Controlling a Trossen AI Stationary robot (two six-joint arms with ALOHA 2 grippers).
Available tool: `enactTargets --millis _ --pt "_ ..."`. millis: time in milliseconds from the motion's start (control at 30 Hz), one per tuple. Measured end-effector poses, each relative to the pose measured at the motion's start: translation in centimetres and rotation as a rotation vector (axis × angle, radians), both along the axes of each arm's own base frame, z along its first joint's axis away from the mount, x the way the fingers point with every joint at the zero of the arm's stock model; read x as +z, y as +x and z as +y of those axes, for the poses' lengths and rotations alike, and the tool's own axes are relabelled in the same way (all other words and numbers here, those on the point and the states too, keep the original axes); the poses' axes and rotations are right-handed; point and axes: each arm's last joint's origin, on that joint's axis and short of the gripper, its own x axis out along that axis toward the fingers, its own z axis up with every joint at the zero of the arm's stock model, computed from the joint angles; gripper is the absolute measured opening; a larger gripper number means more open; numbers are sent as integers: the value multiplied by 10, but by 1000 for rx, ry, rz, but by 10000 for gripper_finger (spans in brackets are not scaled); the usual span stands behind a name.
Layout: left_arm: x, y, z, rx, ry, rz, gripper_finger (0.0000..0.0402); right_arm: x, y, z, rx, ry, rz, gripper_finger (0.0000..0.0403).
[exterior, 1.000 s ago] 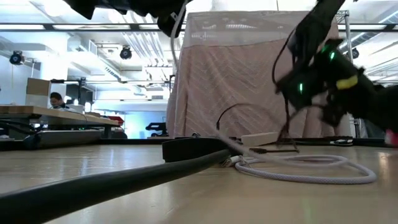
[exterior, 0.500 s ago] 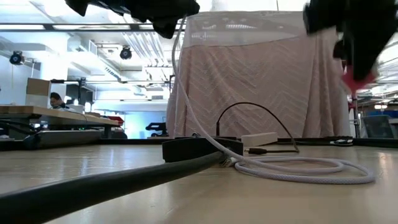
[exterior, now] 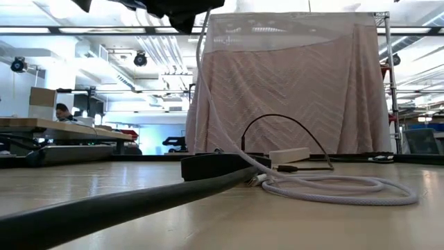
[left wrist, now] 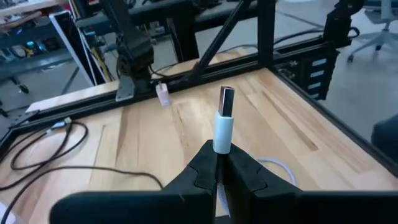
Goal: Insert USB
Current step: Insert the violet charger cable into the red charger adapter
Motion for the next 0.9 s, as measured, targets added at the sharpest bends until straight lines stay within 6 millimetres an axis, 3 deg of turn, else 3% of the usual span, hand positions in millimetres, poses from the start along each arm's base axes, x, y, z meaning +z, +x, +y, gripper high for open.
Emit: enactTargets --millis 133,300,633,900 --pt "4 0 -4 29 16 -44 0 11 -2 7 54 -21 -123 133" --pt "11 -4 -20 37 102 -134 0 9 -3 9 57 -14 -121 134" --pt "23 -13 -45 66 312 -274 0 -9 -3 8 37 -14 -66 134" --pt "27 -17 -52 179 389 -256 0 -35 -1 -1 -166 8 -9 133"
